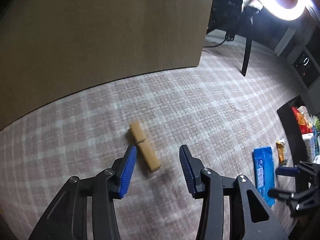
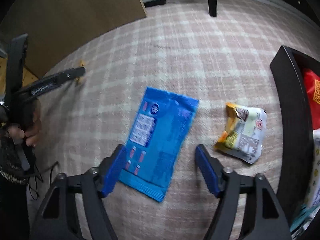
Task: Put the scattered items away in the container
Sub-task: 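Grasp the blue wet-wipe pack with the right tool while the left tool grasps the wooden clothespin, then carry the wipe pack and wooden clothespin to the bin and release both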
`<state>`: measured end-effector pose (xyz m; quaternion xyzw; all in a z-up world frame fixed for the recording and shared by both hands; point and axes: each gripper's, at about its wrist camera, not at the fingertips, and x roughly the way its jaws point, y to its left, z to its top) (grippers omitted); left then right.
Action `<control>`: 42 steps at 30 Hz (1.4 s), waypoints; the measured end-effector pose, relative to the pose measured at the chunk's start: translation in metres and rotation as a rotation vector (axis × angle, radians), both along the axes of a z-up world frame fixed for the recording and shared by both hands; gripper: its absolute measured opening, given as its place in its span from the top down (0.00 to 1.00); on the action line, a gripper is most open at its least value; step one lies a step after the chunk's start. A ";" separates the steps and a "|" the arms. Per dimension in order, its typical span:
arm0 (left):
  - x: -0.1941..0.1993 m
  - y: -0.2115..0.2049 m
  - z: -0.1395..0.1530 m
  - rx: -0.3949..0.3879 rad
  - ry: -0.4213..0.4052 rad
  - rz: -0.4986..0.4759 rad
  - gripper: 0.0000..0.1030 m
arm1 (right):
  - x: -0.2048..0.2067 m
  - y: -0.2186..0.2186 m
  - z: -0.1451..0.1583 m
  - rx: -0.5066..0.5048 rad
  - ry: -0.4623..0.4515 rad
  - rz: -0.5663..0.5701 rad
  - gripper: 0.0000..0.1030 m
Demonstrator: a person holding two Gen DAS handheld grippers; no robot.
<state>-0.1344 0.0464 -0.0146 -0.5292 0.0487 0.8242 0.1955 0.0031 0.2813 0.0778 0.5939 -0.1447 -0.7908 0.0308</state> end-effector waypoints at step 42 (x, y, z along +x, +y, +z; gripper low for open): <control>0.034 -0.040 0.020 -0.004 0.058 -0.019 0.89 | 0.039 0.082 0.104 0.010 0.123 0.205 0.95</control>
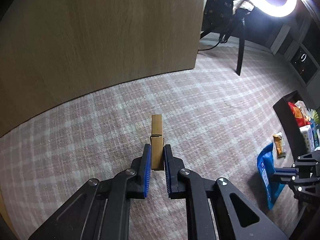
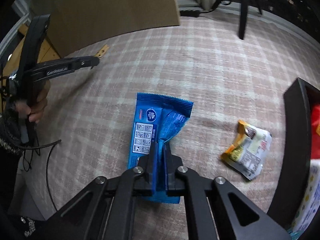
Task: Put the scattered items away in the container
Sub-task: 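Carry the wipe pack and wooden clothespin to the bin and release both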
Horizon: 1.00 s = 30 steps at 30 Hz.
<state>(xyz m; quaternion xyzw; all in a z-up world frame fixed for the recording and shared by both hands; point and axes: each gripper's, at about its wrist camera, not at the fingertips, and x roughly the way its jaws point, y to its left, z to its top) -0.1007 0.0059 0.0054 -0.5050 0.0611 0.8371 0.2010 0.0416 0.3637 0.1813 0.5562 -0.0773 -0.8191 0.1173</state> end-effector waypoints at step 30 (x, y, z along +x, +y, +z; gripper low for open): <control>0.101 0.263 0.106 0.242 0.068 -0.467 0.89 | 0.104 0.128 0.008 0.062 0.216 -0.577 0.95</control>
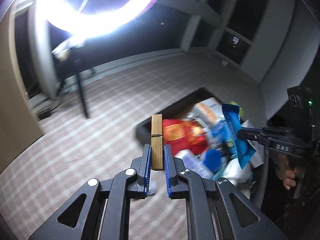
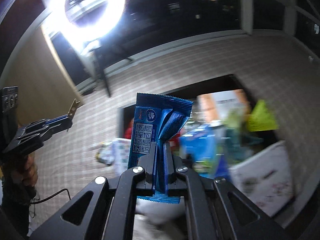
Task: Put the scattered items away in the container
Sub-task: 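Carry the wipe pack and wooden clothespin to the bin and release both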
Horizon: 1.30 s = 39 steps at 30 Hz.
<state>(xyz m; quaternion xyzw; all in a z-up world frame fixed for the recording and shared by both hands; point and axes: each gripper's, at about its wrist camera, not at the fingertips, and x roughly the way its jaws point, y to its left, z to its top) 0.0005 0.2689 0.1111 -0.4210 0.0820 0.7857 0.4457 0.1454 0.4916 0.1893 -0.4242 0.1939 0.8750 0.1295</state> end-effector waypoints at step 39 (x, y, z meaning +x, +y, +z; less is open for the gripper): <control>0.034 0.091 0.004 -0.074 0.063 -0.063 0.47 | 0.034 0.058 0.001 0.033 -0.023 -0.153 0.55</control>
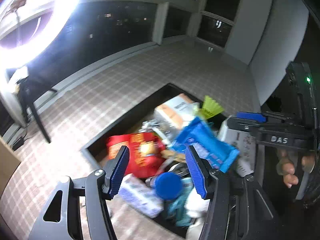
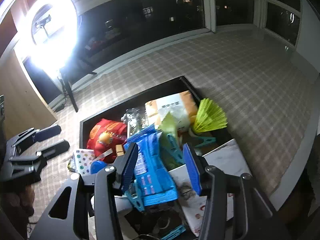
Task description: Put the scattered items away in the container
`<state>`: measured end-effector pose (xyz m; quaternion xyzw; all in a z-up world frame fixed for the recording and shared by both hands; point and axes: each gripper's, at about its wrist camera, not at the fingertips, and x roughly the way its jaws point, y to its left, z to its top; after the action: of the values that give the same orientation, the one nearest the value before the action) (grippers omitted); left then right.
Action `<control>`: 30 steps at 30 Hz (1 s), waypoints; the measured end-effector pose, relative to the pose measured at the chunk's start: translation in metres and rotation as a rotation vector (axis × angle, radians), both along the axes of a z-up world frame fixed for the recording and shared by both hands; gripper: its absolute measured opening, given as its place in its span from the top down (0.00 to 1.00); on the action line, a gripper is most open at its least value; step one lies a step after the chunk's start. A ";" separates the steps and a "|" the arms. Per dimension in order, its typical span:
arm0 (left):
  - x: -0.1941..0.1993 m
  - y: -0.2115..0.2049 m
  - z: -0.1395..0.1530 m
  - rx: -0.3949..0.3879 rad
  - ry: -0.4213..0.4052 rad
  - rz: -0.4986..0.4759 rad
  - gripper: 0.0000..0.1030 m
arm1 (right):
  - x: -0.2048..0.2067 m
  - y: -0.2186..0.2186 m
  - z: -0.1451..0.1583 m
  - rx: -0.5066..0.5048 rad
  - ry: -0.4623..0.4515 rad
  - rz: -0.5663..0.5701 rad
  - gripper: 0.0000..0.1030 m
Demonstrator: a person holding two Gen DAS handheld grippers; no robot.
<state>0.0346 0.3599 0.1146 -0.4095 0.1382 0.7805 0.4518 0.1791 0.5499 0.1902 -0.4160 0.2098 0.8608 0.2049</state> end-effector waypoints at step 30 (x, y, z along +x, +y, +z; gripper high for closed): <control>-0.031 -0.076 -0.131 -0.242 -0.121 0.200 0.46 | -0.010 -0.068 -0.005 -0.064 0.057 0.087 0.53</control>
<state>0.0039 0.2840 -0.0166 -0.5190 0.1624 0.7730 0.3268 0.1693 0.4820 0.1852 -0.4064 0.2247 0.8732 0.1479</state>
